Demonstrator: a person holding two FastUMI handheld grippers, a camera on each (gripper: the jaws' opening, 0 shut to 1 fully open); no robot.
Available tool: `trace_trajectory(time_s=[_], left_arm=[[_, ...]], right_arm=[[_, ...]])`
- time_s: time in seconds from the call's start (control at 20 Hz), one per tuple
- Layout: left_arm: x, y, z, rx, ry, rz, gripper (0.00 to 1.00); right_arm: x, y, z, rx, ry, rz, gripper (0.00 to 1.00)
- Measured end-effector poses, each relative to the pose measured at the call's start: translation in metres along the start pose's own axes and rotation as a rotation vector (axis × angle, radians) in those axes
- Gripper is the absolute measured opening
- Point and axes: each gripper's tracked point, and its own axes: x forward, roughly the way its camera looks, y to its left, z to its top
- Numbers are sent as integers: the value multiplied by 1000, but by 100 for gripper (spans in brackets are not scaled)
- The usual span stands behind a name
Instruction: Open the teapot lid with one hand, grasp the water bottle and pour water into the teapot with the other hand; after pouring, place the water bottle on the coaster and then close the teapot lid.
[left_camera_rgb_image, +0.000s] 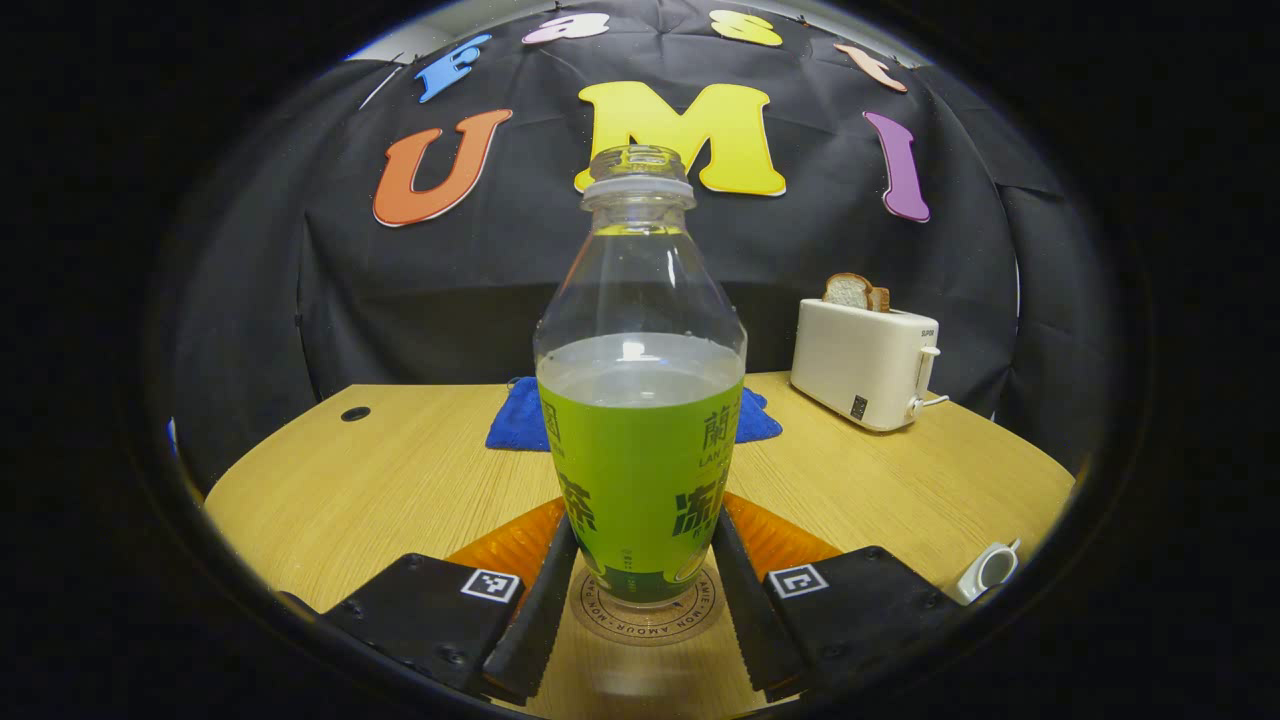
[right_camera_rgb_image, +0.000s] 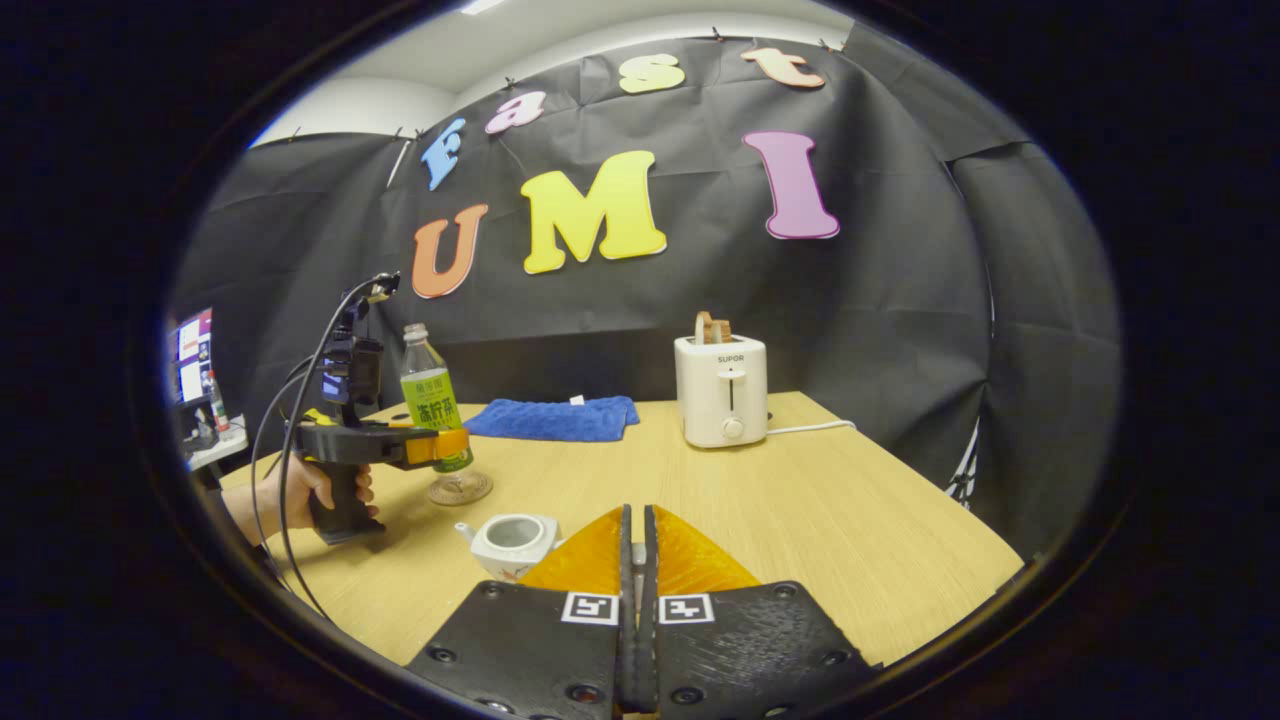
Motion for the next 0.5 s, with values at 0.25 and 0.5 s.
trace_trajectory(time_s=[0.25, 0.5], left_arm=[[4, -2, -11, -2, 35, -17, 77], [6, -5, -14, 1, 51, -23, 79]], right_arm=[[2, 3, -2, 0, 3, 6, 0], [0, 2, -1, -1, 3, 1, 0]])
